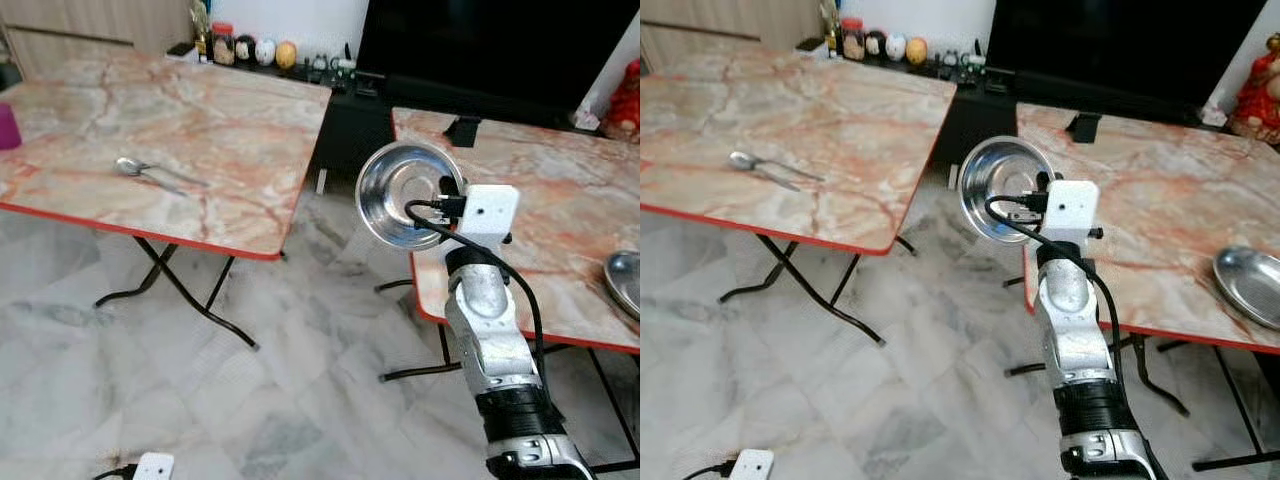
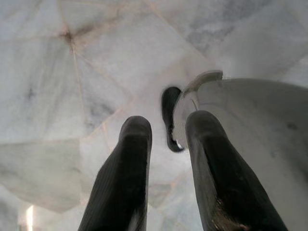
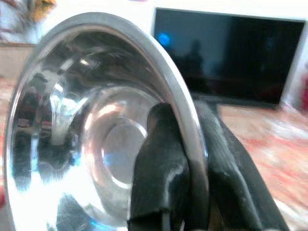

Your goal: Setting the table

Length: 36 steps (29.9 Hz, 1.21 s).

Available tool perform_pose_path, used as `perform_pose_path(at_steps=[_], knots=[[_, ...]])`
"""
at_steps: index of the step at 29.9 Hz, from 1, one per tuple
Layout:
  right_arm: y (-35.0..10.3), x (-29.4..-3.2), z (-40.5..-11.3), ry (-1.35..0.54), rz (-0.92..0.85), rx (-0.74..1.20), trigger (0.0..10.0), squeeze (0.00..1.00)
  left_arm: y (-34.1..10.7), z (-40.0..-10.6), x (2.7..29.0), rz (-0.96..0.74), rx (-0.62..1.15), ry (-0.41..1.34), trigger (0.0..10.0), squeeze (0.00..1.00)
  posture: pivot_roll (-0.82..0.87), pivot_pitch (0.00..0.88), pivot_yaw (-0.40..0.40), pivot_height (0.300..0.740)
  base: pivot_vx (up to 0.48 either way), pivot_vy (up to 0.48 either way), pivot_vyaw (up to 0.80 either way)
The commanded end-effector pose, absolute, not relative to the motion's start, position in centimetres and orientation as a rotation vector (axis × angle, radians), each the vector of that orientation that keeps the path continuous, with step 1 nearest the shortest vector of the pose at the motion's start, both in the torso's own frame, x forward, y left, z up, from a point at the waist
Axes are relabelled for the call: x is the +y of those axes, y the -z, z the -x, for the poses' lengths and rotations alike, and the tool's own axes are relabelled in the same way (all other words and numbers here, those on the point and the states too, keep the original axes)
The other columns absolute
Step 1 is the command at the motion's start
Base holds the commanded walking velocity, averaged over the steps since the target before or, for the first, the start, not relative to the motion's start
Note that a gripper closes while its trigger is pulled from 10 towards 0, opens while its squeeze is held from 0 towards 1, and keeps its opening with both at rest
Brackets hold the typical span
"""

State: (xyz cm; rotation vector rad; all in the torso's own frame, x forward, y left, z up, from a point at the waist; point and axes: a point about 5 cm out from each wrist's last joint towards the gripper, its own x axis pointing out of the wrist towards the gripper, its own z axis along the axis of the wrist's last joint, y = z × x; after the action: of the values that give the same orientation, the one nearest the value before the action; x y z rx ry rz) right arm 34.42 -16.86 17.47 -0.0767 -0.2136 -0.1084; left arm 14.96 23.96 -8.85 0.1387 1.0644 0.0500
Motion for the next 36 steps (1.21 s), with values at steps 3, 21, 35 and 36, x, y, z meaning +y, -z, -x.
perform_pose_path(at_steps=[3, 21, 35, 36], knots=[[-18.45, -17.00, -34.52, 0.115, 0.072, -0.247, 10.0, 0.00, 9.05, -14.59, 23.78, -0.140, 1.083, -0.035, 10.0, 0.00, 0.17, 0.000, -0.121, 0.707, 0.000, -0.270, 0.00], [-18.26, -17.01, -34.56, 0.115, 0.080, -0.234, 10.0, 0.00, 9.05, -14.61, 23.73, -0.139, 1.083, -0.031, 10.0, 0.00, 0.17, 0.000, -0.122, 0.707, 0.000, -0.271, 0.00], [-18.11, -17.04, -34.55, 0.122, 0.080, -0.226, 10.0, 0.00, 9.05, -14.60, 23.75, -0.146, 1.084, -0.023, 10.0, 0.00, 0.17, 0.000, -0.117, 0.707, 0.000, -0.212, 0.00], [-18.10, -17.05, -34.53, 0.123, 0.079, -0.226, 10.0, 0.00, 9.06, -14.58, 23.74, -0.148, 1.086, -0.017, 10.0, 0.00, 0.16, 0.000, -0.115, 0.707, 0.000, 0.000, 0.00]])
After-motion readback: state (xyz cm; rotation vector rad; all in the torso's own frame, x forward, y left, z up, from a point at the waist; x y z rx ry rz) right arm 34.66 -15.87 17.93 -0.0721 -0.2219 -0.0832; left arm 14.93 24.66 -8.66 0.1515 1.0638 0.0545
